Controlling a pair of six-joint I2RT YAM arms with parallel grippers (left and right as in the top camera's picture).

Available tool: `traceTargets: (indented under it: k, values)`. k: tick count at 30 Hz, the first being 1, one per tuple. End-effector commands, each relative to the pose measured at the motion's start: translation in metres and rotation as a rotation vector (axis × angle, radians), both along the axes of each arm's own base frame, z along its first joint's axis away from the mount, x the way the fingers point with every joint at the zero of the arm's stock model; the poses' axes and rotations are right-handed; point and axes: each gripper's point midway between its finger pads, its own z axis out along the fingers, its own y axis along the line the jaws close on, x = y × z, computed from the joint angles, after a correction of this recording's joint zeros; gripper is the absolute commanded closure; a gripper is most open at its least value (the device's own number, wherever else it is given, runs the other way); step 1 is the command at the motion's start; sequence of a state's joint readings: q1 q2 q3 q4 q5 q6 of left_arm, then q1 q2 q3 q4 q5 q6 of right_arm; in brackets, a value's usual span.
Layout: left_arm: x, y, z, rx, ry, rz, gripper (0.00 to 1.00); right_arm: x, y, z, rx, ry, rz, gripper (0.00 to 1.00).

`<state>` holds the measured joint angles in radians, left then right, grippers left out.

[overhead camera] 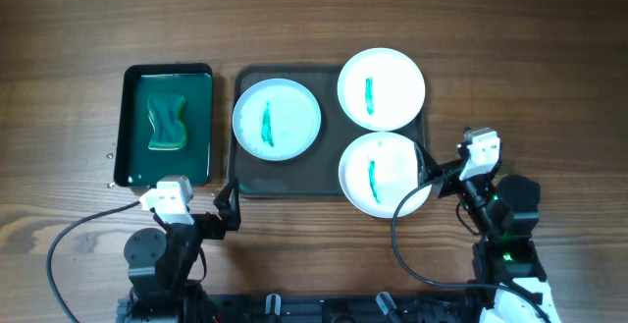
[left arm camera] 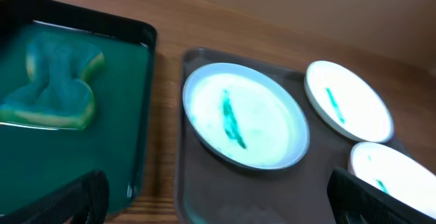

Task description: Clean dirty plates on tray and stack at the side

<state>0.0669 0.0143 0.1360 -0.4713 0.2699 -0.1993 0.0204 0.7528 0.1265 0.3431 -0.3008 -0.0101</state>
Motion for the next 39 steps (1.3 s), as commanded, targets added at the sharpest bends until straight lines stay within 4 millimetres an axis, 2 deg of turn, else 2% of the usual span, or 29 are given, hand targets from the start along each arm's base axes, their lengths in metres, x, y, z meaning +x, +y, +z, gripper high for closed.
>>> traceTargets:
  k: [1, 2, 9, 14, 18, 22, 26, 29, 32, 34, 37, 39]
  values:
    - [0.001, 0.054, -0.002, 0.15, 0.005, 0.286, 0.0, -0.001, 0.006, 0.003, -0.004, -0.015, 0.038, 0.0]
    - [0.0, 0.062, -0.002, 0.165, 0.007, 0.327, 0.0, -0.001, 0.006, 0.003, -0.004, -0.016, 0.038, 0.0]
    - [0.0, 0.063, -0.001, 0.167, 0.006, 0.332, 0.0, 0.0, 0.006, 0.006, -0.006, -0.023, 0.039, 0.0]
    - [0.01, 0.042, 0.028, 0.115, -0.118, 0.222, 0.0, 0.006, 0.006, 0.025, -0.005, -0.033, 0.039, 0.0]
    - [0.009, 0.036, 0.048, 0.106, -0.113, 0.191, 0.0, 0.011, 0.007, 0.041, -0.015, 0.0, 0.049, 0.0]
    - [0.014, 0.032, 0.087, 0.139, -0.021, 0.145, 0.0, 0.016, 0.014, 0.064, -0.013, 0.029, 0.093, 0.0]
    - [0.031, 0.032, 0.121, 0.145, 0.204, 0.12, 0.0, 0.021, 0.021, 0.078, 0.005, 0.126, 0.134, 0.0]
    - [0.041, 0.032, 0.131, 0.145, 0.398, 0.101, 0.0, 0.028, 0.026, 0.085, 0.022, 0.23, 0.164, 0.0]
    - [0.055, 0.032, 0.136, 0.141, 0.59, 0.084, 0.0, 0.037, 0.043, 0.092, 0.035, 0.354, 0.284, 0.0]
    - [0.063, 0.032, 0.131, 0.134, 0.664, 0.074, 0.0, 0.041, 0.054, 0.091, 0.061, 0.431, 0.361, 0.0]
    - [0.073, 0.027, 0.112, 0.111, 0.742, 0.044, 0.0, 0.048, 0.096, 0.104, 0.248, 0.455, 0.617, 0.0]
    - [0.081, 0.025, 0.102, 0.098, 0.77, 0.029, 0.0, 0.065, 0.113, 0.109, 0.447, 0.51, 0.667, 0.0]
